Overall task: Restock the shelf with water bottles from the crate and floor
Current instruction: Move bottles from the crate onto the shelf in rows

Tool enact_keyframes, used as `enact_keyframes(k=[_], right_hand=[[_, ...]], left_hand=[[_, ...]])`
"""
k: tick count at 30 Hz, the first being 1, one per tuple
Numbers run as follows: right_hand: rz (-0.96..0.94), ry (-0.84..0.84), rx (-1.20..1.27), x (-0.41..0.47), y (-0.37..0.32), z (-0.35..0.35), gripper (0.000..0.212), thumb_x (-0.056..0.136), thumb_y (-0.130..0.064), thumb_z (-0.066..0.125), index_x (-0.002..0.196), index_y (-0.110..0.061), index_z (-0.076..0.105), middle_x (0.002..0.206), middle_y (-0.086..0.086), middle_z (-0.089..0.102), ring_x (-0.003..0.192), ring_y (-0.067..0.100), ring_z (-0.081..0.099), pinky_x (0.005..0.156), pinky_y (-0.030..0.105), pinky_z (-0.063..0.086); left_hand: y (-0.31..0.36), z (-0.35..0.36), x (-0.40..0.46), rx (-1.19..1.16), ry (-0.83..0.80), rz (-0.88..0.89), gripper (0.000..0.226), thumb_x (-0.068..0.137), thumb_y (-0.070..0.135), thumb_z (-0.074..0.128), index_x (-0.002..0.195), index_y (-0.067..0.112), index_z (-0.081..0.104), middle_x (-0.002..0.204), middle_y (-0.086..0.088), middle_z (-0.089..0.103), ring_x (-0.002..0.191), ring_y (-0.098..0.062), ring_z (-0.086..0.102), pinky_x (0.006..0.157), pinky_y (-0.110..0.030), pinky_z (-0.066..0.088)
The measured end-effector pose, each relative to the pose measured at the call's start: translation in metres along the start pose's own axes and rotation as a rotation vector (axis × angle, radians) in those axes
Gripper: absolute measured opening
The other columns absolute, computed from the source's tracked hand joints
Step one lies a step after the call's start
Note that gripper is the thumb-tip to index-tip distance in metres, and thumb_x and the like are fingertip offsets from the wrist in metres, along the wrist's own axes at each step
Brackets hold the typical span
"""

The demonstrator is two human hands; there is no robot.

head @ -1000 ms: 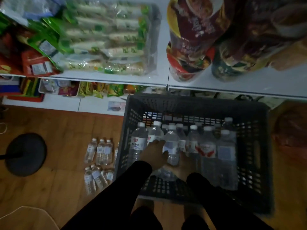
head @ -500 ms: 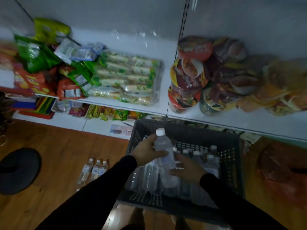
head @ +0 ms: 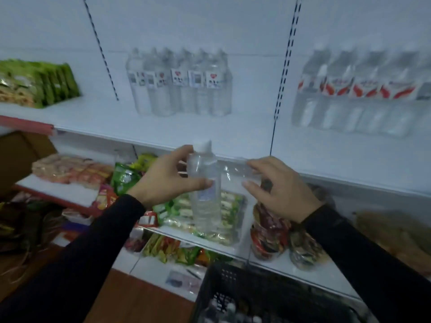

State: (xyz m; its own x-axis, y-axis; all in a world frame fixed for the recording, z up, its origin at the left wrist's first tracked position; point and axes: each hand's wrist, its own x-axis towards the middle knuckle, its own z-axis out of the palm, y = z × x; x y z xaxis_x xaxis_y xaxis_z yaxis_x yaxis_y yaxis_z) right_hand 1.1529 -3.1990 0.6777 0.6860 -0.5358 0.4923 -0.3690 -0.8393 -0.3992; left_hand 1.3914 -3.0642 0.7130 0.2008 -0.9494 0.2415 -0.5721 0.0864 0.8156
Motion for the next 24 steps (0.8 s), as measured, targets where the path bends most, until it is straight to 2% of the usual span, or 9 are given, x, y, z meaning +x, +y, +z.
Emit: enact_keyframes(k=[2, 4, 8, 11, 13, 16, 19, 21, 24], right_hand=[[-0.009, 0.077, -0.045, 0.027, -0.006, -0.010, 0.048, 0.095, -0.051, 0.053, 0.131, -0.021, 0.059, 0.121, -0.004, 0.056, 0.108, 0.006, 0.054, 0.090, 0.020, 0.041], [0.053, 0.070, -0.087, 0.052, -0.003, -0.011, 0.047, 0.097, -0.046, 0.053, 0.136, -0.019, 0.056, 0.131, 0.000, 0.053, 0.119, 0.013, 0.051, 0.095, 0.018, 0.035], [0.262, -0.149, -0.165, 0.086, 0.018, 0.001, 0.063, 0.099, -0.054, 0.039, 0.151, -0.018, 0.037, 0.153, 0.007, 0.035, 0.140, 0.022, 0.035, 0.112, 0.029, 0.026], [0.348, -0.295, -0.248, 0.099, 0.033, 0.013, 0.068, 0.099, -0.061, 0.030, 0.155, -0.022, 0.029, 0.163, 0.008, 0.019, 0.149, 0.024, 0.018, 0.120, 0.034, 0.015], [0.371, -0.368, -0.313, 0.106, 0.038, 0.018, 0.069, 0.099, -0.063, 0.026, 0.156, -0.025, 0.024, 0.165, 0.008, 0.013, 0.151, 0.024, 0.012, 0.122, 0.035, 0.010], [0.384, -0.408, -0.332, 0.110, 0.041, 0.020, 0.070, 0.098, -0.065, 0.024, 0.157, -0.029, 0.019, 0.165, 0.004, 0.009, 0.151, 0.022, 0.008, 0.123, 0.036, 0.008], [0.388, -0.388, -0.315, 0.107, 0.043, 0.020, 0.071, 0.096, -0.068, 0.024, 0.157, -0.031, 0.018, 0.166, 0.001, 0.008, 0.152, 0.020, 0.007, 0.122, 0.035, 0.006], [0.390, -0.373, -0.306, 0.106, 0.041, 0.019, 0.071, 0.096, -0.068, 0.024, 0.157, -0.032, 0.019, 0.166, 0.000, 0.009, 0.152, 0.018, 0.007, 0.121, 0.033, 0.006], [0.394, -0.362, -0.300, 0.106, 0.038, 0.018, 0.079, 0.089, -0.074, 0.022, 0.156, -0.033, 0.021, 0.165, -0.001, 0.010, 0.151, 0.017, 0.008, 0.120, 0.031, 0.005]], left_hand=[[0.018, -0.033, 0.010, 0.026, 0.108, 0.013, 0.068, 0.061, 0.053, 0.086, 0.121, 0.036, 0.057, 0.105, 0.011, 0.064, 0.086, -0.008, 0.068, 0.070, -0.028, 0.054], [0.029, -0.063, 0.024, 0.091, 0.201, 0.017, 0.059, 0.062, 0.055, 0.084, 0.114, 0.043, 0.058, 0.104, 0.010, 0.064, 0.087, -0.010, 0.068, 0.072, -0.032, 0.055], [0.029, -0.104, 0.061, 0.177, 0.350, 0.008, 0.053, 0.061, 0.054, 0.083, 0.108, 0.036, 0.066, 0.086, 0.011, 0.067, 0.083, -0.013, 0.066, 0.077, -0.043, 0.058], [0.021, -0.119, 0.093, 0.198, 0.456, 0.006, 0.053, 0.065, 0.047, 0.085, 0.110, 0.028, 0.064, 0.083, 0.010, 0.066, 0.075, -0.011, 0.065, 0.067, -0.032, 0.056], [0.012, -0.127, 0.116, 0.201, 0.526, -0.017, 0.059, 0.067, 0.045, 0.084, 0.118, 0.024, 0.061, 0.091, 0.007, 0.065, 0.079, -0.013, 0.064, 0.066, -0.024, 0.049], [-0.006, -0.137, 0.155, 0.171, 0.615, -0.048, 0.075, 0.063, 0.050, 0.082, 0.128, 0.020, 0.058, 0.113, 0.001, 0.065, 0.100, -0.018, 0.062, 0.075, -0.028, 0.051], [-0.020, -0.137, 0.186, 0.149, 0.635, -0.055, 0.077, 0.060, 0.050, 0.080, 0.128, 0.020, 0.059, 0.118, 0.001, 0.066, 0.104, -0.018, 0.064, 0.083, -0.034, 0.056], [-0.027, -0.132, 0.204, 0.172, 0.639, -0.053, 0.078, 0.064, 0.046, 0.079, 0.133, 0.018, 0.055, 0.126, -0.002, 0.062, 0.111, -0.020, 0.060, 0.090, -0.038, 0.054], [-0.038, -0.124, 0.227, 0.162, 0.645, -0.071, 0.077, 0.073, 0.039, 0.077, 0.141, 0.017, 0.047, 0.136, -0.008, 0.053, 0.119, -0.024, 0.054, 0.090, -0.031, 0.047]])
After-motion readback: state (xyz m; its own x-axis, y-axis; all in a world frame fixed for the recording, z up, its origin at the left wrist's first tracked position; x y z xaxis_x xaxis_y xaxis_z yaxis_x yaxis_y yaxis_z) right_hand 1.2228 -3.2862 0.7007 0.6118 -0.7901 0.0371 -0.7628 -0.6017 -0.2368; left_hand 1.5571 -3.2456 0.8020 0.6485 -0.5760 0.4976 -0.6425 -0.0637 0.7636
